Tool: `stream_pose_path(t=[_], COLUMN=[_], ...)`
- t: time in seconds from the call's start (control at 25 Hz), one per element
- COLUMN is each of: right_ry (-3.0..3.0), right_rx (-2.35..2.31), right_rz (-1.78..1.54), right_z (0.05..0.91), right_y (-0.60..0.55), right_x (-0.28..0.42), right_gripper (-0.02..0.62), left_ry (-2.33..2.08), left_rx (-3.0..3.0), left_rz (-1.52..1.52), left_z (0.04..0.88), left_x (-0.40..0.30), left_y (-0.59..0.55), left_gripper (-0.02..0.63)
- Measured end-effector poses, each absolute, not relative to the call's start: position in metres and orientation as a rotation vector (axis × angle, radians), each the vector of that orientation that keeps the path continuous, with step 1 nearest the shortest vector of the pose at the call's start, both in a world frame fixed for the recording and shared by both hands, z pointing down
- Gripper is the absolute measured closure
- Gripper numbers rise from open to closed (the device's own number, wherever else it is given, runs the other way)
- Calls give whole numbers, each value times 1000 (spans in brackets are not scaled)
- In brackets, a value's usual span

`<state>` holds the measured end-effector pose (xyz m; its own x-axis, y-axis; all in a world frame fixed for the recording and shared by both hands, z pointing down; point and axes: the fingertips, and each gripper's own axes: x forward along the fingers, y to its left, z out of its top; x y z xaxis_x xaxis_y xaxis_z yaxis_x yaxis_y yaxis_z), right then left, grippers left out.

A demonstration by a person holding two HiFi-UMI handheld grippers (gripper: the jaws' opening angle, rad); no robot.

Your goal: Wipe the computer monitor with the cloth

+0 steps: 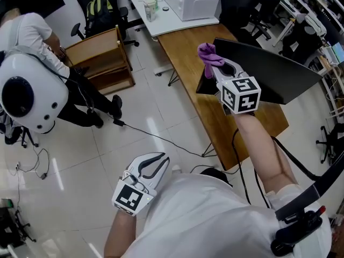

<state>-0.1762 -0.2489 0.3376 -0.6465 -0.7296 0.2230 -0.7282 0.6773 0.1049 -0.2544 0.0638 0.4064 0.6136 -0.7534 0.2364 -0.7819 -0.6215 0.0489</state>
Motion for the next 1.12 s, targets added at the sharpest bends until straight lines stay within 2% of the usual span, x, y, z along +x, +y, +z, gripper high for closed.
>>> stream_pose_path(t=[1.12], right_ry=[-2540], right_rx=[1100], right_rz=[302], right_z=[557], right_y=[-246], right_x=[-178], right_gripper=[548], left_ry=[-1206], left_rx=[2648], left_rz=[470], left_z=[413], left_x=[-240], left_y=[63], left_gripper=[537])
